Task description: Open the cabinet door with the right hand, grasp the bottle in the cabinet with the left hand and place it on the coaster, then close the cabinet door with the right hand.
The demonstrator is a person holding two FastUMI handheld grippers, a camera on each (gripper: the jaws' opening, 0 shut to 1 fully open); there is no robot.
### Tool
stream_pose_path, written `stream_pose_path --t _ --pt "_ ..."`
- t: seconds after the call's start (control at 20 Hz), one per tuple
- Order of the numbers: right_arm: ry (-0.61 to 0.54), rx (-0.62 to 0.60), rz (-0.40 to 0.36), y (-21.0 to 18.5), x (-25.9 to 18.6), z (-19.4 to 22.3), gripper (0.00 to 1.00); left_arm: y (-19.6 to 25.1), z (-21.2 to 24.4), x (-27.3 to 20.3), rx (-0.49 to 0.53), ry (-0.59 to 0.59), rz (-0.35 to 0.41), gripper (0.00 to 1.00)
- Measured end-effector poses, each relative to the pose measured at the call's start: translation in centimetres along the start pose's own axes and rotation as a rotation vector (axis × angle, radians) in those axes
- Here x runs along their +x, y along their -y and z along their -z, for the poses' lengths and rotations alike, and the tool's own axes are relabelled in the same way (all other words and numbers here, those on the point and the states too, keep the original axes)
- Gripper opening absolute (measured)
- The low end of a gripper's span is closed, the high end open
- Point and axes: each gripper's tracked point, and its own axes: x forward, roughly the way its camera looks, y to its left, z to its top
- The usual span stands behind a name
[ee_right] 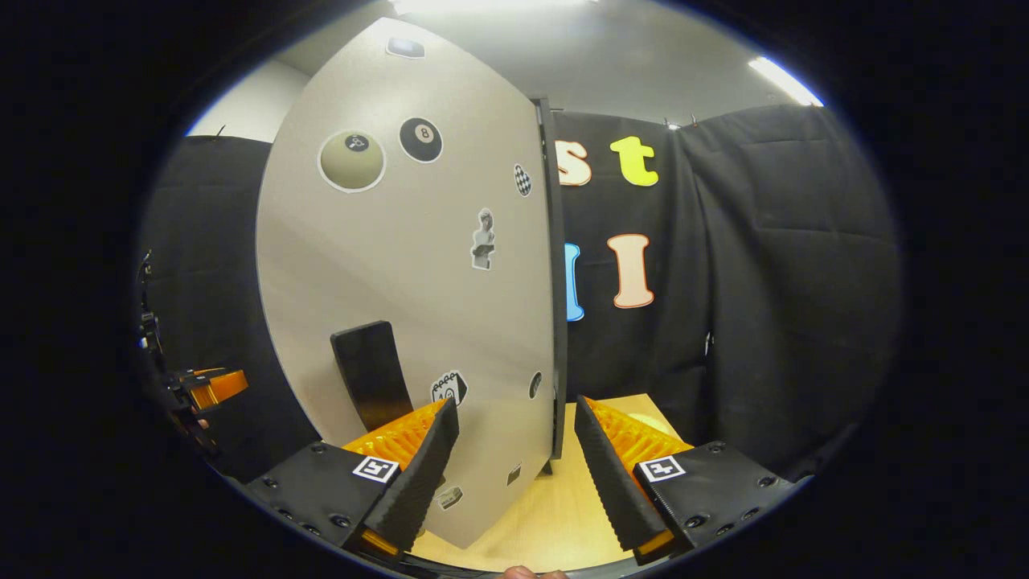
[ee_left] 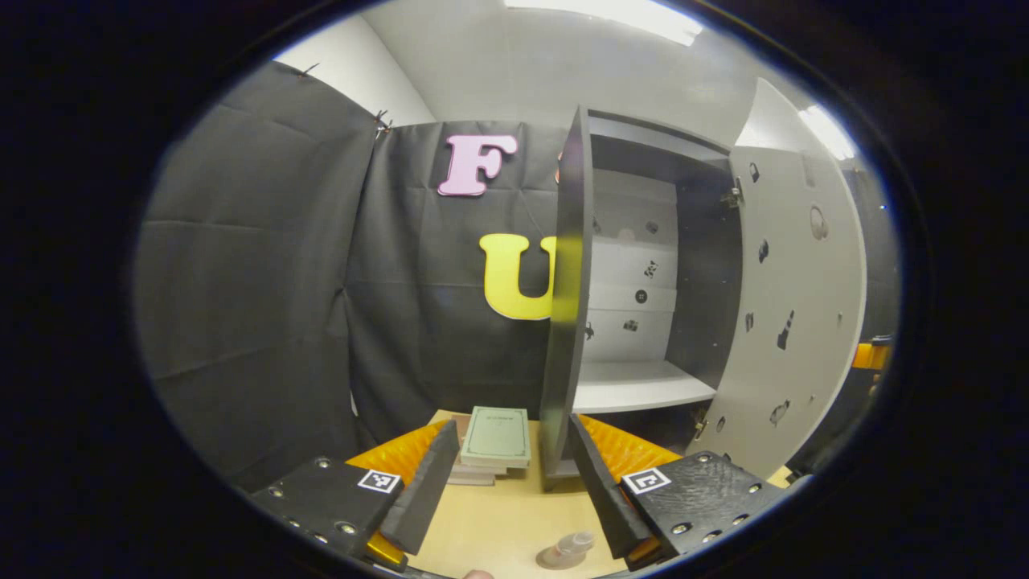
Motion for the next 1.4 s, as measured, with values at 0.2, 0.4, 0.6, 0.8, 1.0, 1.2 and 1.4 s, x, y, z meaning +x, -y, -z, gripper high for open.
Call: stream_pose_path --t 0.2,0.4,0.6,0.8,1.0,1.2,1.4 --pt "0.016 0.032 -0.022 -3.4 1.3 0.2 0.89 -2.4 0.5 0.5 0.022 -0.024 0.004 0.82" --pt "0.002 0.081 -0.102 -7.1 3.3 0.8 0.89 -4.3 0.7 0.6 0.026 -0.036 0.004 0.82" --pt "0.015 0.067 -0.130 -9.0 4.5 -0.4 0.95 -5.2 1.0 0.4 0.024 -0.042 -0.005 0.82" --pt "0.037 0.048 -0.141 -9.3 4.7 -0.6 0.95 -4.4 1.5 0.4 0.018 -0.049 0.001 0.82" --pt "0.025 0.026 -0.140 -7.5 3.8 -0.2 0.95 -1.4 2.6 0.3 -0.001 -0.052 0.009 0.82" --pt "0.032 0.025 -0.154 -4.8 3.2 -0.6 0.95 2.6 2.7 -0.2 -0.010 -0.049 0.009 0.82" --pt "0.033 0.011 -0.173 -1.3 2.3 -0.8 0.95 5.9 1.4 -0.6 -0.028 -0.019 -0.010 0.82"
